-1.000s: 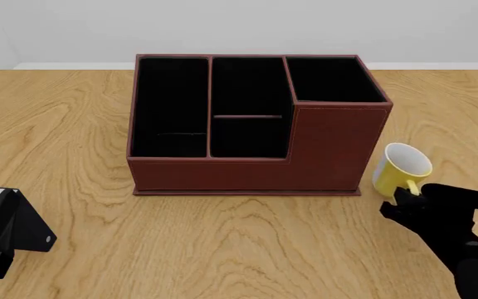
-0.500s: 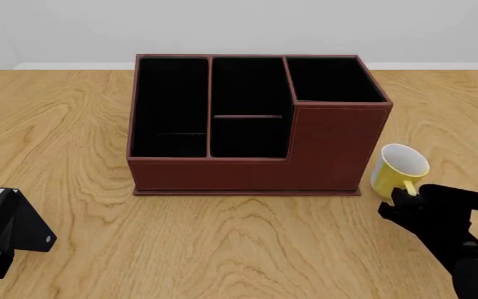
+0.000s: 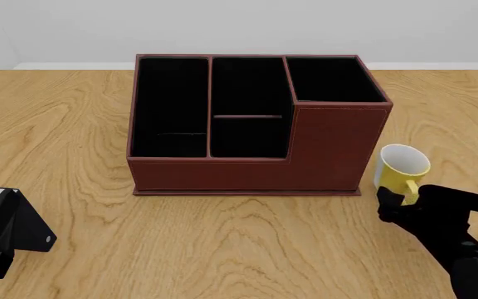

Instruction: Pick up the yellow and white mug and place it to the right of the caddy.

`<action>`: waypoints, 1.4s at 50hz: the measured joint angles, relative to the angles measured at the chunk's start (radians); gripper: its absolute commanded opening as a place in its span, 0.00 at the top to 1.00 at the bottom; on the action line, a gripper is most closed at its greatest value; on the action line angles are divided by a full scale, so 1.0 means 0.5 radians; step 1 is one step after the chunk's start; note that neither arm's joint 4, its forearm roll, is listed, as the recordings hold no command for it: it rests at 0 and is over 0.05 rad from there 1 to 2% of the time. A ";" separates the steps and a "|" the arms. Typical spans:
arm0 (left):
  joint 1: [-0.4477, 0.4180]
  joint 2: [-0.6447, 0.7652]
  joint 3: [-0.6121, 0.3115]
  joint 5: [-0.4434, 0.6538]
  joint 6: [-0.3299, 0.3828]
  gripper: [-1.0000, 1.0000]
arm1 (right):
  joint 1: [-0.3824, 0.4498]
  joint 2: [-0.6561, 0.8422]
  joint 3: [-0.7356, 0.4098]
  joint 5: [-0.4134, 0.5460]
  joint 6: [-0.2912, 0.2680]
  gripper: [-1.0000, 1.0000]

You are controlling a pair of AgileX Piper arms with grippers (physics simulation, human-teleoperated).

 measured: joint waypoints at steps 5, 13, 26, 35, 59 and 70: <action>0.000 0.000 0.000 0.000 0.000 0.00 | 0.002 0.003 0.002 0.000 0.002 0.00; 0.000 0.000 0.000 0.000 0.000 0.00 | 0.007 -0.006 0.012 0.000 0.000 0.00; 0.000 0.000 0.000 0.000 0.000 0.00 | 0.016 -0.085 0.068 0.012 -0.026 0.00; 0.000 0.000 0.000 0.000 0.000 0.00 | 0.018 -0.252 0.111 0.119 -0.062 0.00; 0.000 0.000 0.000 0.000 0.000 0.00 | 0.031 -1.290 0.108 1.012 -0.219 0.00; 0.000 0.000 0.000 0.000 0.000 0.00 | 0.033 -1.798 0.025 1.525 -0.269 0.00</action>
